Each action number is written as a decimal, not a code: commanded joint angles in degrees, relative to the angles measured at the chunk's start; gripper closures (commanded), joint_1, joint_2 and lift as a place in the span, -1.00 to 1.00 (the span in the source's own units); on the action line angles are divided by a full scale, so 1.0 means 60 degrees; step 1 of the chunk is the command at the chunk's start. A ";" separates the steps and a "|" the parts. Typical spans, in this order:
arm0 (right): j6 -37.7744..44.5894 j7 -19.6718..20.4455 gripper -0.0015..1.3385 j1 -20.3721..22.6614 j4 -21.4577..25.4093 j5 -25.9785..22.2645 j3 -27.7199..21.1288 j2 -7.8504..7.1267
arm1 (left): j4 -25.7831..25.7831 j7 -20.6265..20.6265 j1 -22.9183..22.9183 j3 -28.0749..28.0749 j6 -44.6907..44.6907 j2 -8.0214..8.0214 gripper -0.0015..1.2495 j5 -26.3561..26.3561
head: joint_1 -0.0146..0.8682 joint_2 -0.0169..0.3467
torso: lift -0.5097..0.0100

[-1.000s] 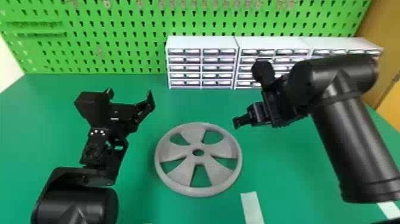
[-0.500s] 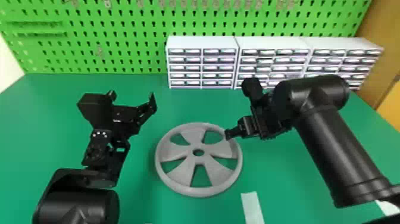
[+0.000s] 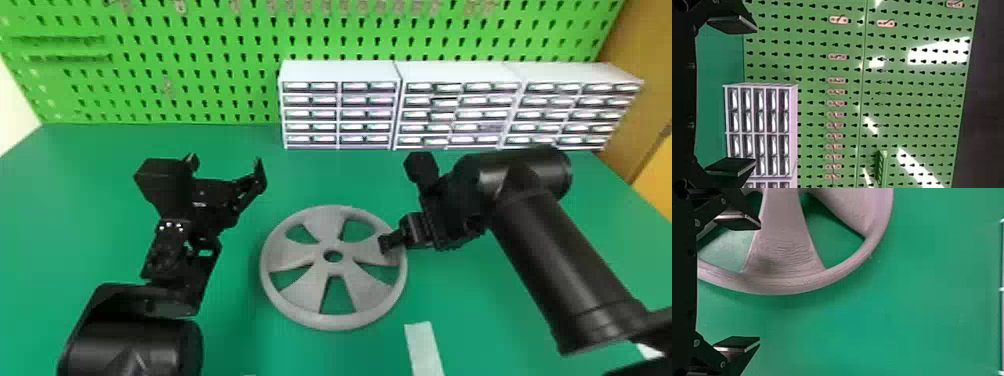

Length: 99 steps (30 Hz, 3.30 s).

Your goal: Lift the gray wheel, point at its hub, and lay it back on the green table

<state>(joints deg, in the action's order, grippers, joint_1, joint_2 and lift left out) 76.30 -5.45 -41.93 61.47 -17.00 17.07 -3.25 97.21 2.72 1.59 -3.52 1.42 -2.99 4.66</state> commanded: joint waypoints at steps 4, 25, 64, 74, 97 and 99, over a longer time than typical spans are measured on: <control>-0.0090 -0.0001 -0.61 -0.0013 -0.0328 -0.0112 0.0159 0.0000 | 0.0000 -0.0014 -0.0001 -0.0014 -0.0002 0.0000 -0.84 0.0000 | 0.60 -0.65 | 0.60; -0.0090 -0.0001 -0.55 -0.0072 -0.0621 -0.0361 0.0539 0.0044 | 0.0000 -0.0073 -0.0001 -0.0029 -0.0002 0.0000 -0.84 0.0029 | 0.60 -0.65 | 0.60; 0.0218 -0.0001 0.75 -0.0131 -0.0446 -0.0361 0.0481 -0.0015 | 0.0000 -0.0073 -0.0045 0.0015 -0.0002 0.0000 -0.84 0.0029 | 0.60 -0.65 | 0.60; 0.0526 -0.0001 0.75 0.0236 0.0609 0.0093 -0.0091 -0.0147 | 0.0000 -0.0073 -0.0045 0.0015 -0.0002 0.0000 -0.84 0.0029 | 0.60 -0.65 | 0.60; -0.1730 -0.0001 0.75 0.1935 0.3993 0.0855 -0.2053 -0.0322 | 0.0000 -0.0087 -0.0060 0.0001 -0.0016 0.0000 -0.84 0.0044 | 0.60 -0.65 | 0.60; -0.2199 -0.0001 0.75 0.2184 0.4183 0.0753 -0.2288 -0.0279 | 0.0000 -0.0087 -0.0060 0.0015 -0.0016 0.0000 -0.84 0.0059 | 0.60 -0.65 | 0.60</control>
<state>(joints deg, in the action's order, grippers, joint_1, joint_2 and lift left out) 68.15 -5.43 -31.31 83.90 -12.10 5.25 -5.11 97.20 2.20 1.23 -3.51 1.32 -2.99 4.93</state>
